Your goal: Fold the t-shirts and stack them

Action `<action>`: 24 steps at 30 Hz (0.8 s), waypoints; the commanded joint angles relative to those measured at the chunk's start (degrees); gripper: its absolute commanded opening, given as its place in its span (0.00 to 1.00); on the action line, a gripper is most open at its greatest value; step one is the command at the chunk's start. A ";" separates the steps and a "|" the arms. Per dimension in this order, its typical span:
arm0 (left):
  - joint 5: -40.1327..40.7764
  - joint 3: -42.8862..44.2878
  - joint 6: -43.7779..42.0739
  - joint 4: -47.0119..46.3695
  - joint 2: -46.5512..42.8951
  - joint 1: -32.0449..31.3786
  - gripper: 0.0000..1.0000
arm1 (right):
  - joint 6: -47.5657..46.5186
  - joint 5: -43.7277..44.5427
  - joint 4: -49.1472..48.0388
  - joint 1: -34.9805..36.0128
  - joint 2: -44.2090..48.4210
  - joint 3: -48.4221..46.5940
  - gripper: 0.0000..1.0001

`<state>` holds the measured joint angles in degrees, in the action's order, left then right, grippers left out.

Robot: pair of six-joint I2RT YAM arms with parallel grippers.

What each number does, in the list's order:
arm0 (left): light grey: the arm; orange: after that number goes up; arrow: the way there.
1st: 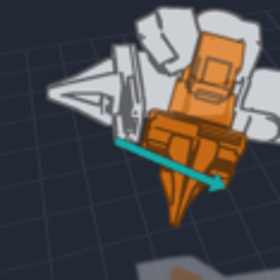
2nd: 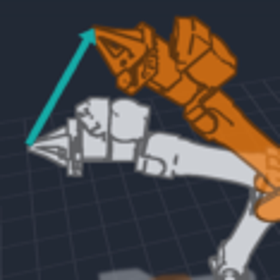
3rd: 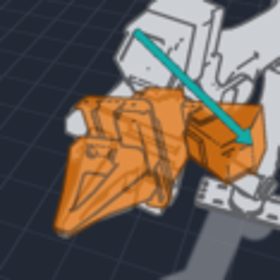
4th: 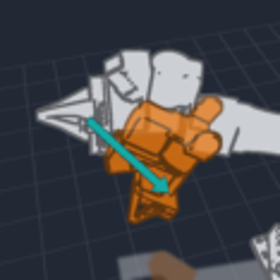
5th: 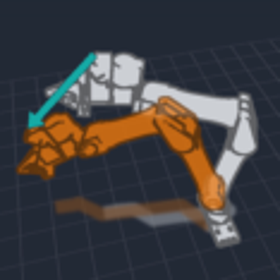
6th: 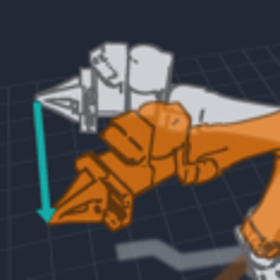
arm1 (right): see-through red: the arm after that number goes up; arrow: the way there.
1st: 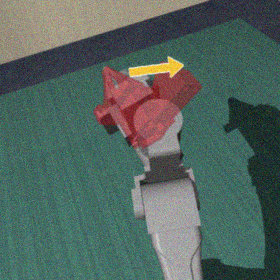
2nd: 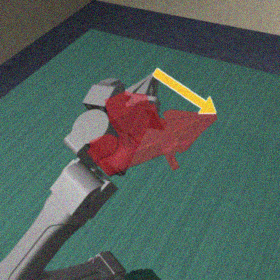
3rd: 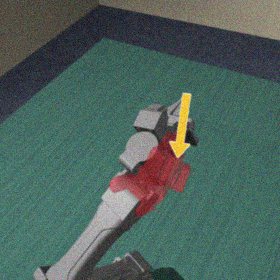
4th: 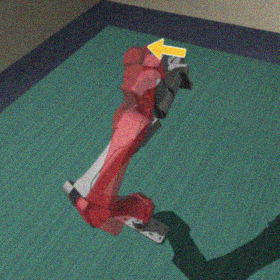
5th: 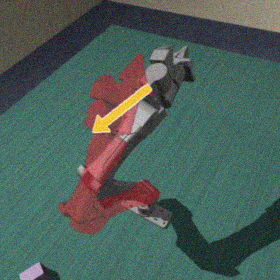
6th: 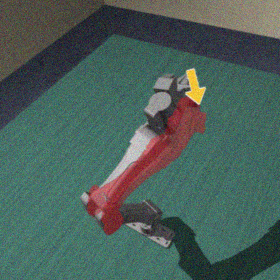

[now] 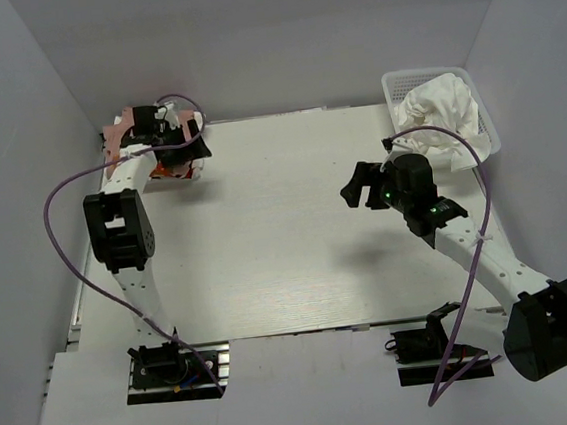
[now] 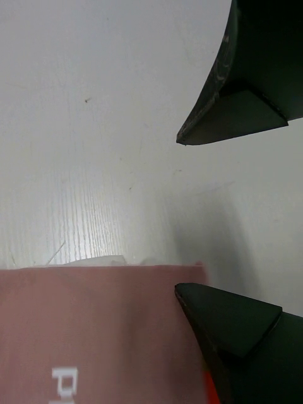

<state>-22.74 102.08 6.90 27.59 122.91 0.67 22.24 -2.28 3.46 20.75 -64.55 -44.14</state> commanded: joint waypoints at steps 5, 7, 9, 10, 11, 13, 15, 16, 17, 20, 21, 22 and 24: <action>16.21 -11.16 7.76 2.73 -33.64 -0.14 1.00 | -1.06 -2.19 -0.21 -0.01 0.92 -1.65 0.91; 20.00 -15.58 11.02 3.25 -40.35 -0.14 1.00 | -1.14 -3.16 0.49 -0.01 0.83 -2.00 0.91; 27.26 -23.22 17.06 4.13 -50.69 -0.14 1.00 | -1.06 -3.25 1.54 -0.10 0.75 -2.62 0.91; 29.40 -28.38 18.84 4.74 -54.06 -0.14 1.00 | -0.88 -3.60 2.33 -0.10 0.75 -3.05 0.91; 32.55 -30.61 20.34 5.97 -57.14 -0.14 1.00 | -0.71 -3.60 2.77 -0.19 0.92 -3.14 0.91; 34.86 -34.12 23.42 8.08 -64.18 0.38 1.00 | -0.44 -3.95 3.82 -0.19 1.44 -3.15 0.91; 37.24 -34.14 24.12 12.28 -66.74 0.39 1.00 | -0.44 -4.22 3.92 -0.10 2.41 -2.62 0.91; 38.98 -34.14 24.65 13.44 -68.14 0.39 1.00 | 0.08 -4.31 3.83 0.08 2.76 -2.01 0.91; 39.96 -33.45 25.27 14.58 -68.16 -0.48 1.00 | 0.08 -4.39 3.57 0.08 3.29 -1.13 0.91; 38.13 -33.44 25.27 15.30 -69.56 -0.49 1.00 | 0.79 -4.83 2.95 -0.19 5.75 0.54 0.91; 37.34 -33.96 25.27 15.30 -69.56 -0.49 1.00 | 0.87 -4.84 3.04 -0.01 6.89 0.98 0.91; 36.37 -33.97 25.27 15.30 -69.56 -0.49 1.00 | 0.88 -4.92 3.30 0.16 7.77 1.16 0.91; 35.58 -33.97 25.27 14.77 -68.87 -0.49 1.00 | 0.79 -5.19 4.61 -0.01 9.00 1.51 0.91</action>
<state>13.04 68.20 31.05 40.97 54.08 0.51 22.57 -6.42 7.53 20.75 -57.78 -43.16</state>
